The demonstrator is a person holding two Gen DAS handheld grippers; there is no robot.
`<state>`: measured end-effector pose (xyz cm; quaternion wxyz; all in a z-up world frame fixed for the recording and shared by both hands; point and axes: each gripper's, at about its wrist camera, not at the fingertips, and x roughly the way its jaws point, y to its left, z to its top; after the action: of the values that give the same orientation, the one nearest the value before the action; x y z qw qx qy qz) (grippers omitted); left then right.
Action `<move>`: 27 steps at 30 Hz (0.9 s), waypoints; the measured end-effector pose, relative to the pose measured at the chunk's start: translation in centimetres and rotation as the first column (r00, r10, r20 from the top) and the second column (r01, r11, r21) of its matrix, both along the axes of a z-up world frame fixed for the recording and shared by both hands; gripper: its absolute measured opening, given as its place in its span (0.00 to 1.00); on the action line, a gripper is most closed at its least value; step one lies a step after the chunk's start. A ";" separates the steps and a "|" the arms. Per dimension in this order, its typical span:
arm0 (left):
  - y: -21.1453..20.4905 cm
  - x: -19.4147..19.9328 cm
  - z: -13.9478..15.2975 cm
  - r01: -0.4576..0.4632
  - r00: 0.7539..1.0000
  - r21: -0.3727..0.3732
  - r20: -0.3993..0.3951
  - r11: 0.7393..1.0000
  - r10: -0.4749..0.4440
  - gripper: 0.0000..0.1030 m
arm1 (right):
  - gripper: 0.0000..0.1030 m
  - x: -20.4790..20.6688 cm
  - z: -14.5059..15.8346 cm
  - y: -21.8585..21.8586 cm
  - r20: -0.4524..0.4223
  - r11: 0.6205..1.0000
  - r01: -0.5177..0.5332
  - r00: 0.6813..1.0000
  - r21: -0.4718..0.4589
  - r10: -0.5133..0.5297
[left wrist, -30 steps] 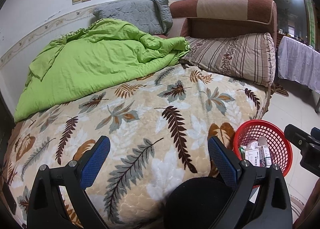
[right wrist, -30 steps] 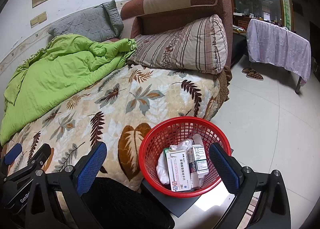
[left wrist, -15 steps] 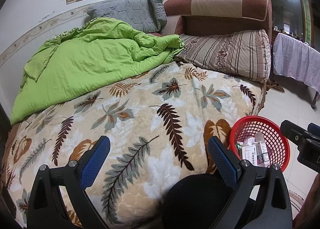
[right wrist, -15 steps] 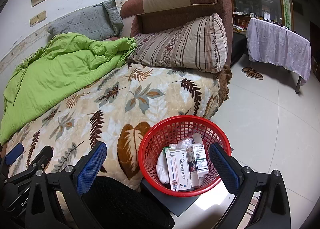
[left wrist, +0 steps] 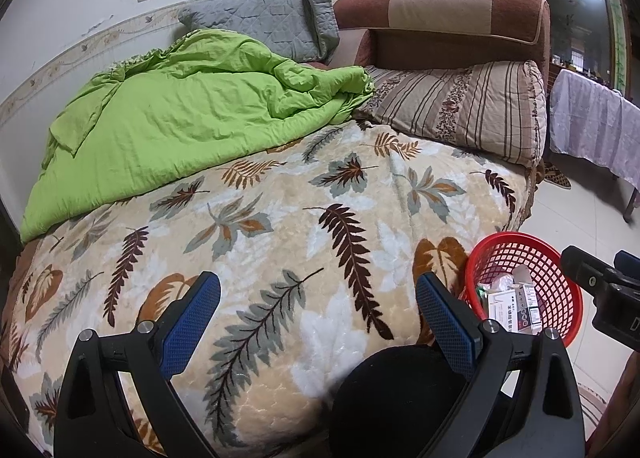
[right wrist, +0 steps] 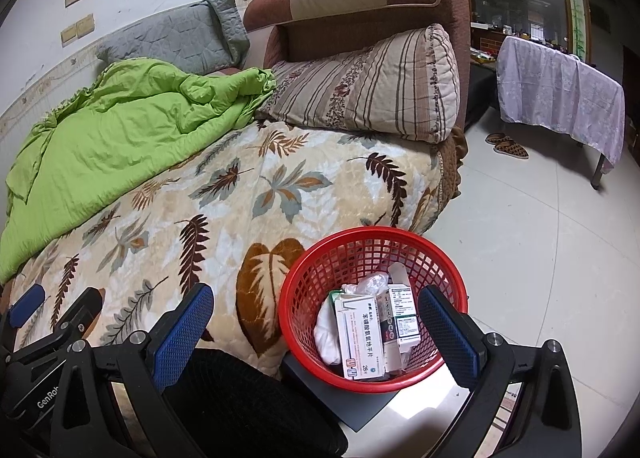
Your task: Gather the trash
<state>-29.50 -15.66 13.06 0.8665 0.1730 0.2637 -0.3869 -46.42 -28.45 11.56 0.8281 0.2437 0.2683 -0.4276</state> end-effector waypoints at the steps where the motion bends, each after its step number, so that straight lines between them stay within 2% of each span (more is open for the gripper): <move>1: 0.0 0.2 -0.1 -0.005 1.000 0.001 -0.003 1.000 0.005 0.95 | 1.00 0.1 0.0 0.0 -0.002 1.000 -0.003 1.000 0.001 0.003; 6: 1.0 2.3 -0.8 -0.056 0.997 0.000 -0.050 0.998 0.056 0.95 | 1.00 2.3 0.0 -0.9 0.019 0.997 -0.074 0.997 0.004 0.074; 10: 3.3 5.8 -1.7 -0.182 0.979 0.005 -0.089 0.983 0.182 0.95 | 1.00 7.6 0.0 -2.2 -0.035 0.984 -0.178 0.983 0.016 0.179; 13: 5.9 9.6 -3.1 -0.331 0.935 0.052 -0.115 0.942 0.335 0.95 | 1.00 11.5 0.1 -2.5 -0.028 0.967 -0.255 0.966 0.018 0.256; 15: 7.4 11.8 -4.1 -0.408 0.900 0.082 -0.129 0.909 0.415 0.95 | 1.00 15.2 -0.3 -2.3 -0.063 0.951 -0.309 0.949 0.014 0.309; 16: 8.3 13.1 -4.8 -0.451 0.875 0.108 -0.140 0.886 0.463 0.95 | 1.00 17.2 -0.8 -2.0 -0.085 0.940 -0.342 0.936 0.016 0.342; 17: 9.3 14.6 -5.6 -0.496 0.845 0.141 -0.146 0.857 0.514 0.95 | 1.00 19.5 -1.5 -1.7 -0.106 0.924 -0.380 0.918 0.038 0.382; 20: 11.6 18.2 -7.5 -0.575 0.783 0.201 -0.147 0.793 0.604 0.95 | 1.00 25.8 -4.2 -0.8 -0.152 0.881 -0.459 0.868 0.119 0.472; 22: 12.7 20.4 -8.6 -0.601 0.755 0.233 -0.148 0.765 0.638 0.95 | 1.00 29.5 -6.4 -0.3 -0.189 0.863 -0.473 0.844 0.177 0.502; 24: 13.3 21.8 -9.5 -0.614 0.737 0.245 -0.164 0.751 0.656 0.95 | 0.99 33.1 -8.8 0.4 -0.205 0.852 -0.466 0.833 0.237 0.513; 27: 14.1 24.5 -11.5 -0.585 0.715 0.258 -0.283 0.769 0.639 0.95 | 0.99 36.3 -11.1 1.1 -0.217 0.866 -0.449 0.843 0.221 0.492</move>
<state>-4.97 -1.56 1.54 0.8675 0.0675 0.4861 -0.0810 -10.14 -27.36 0.46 0.8414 0.1766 0.4626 -0.2163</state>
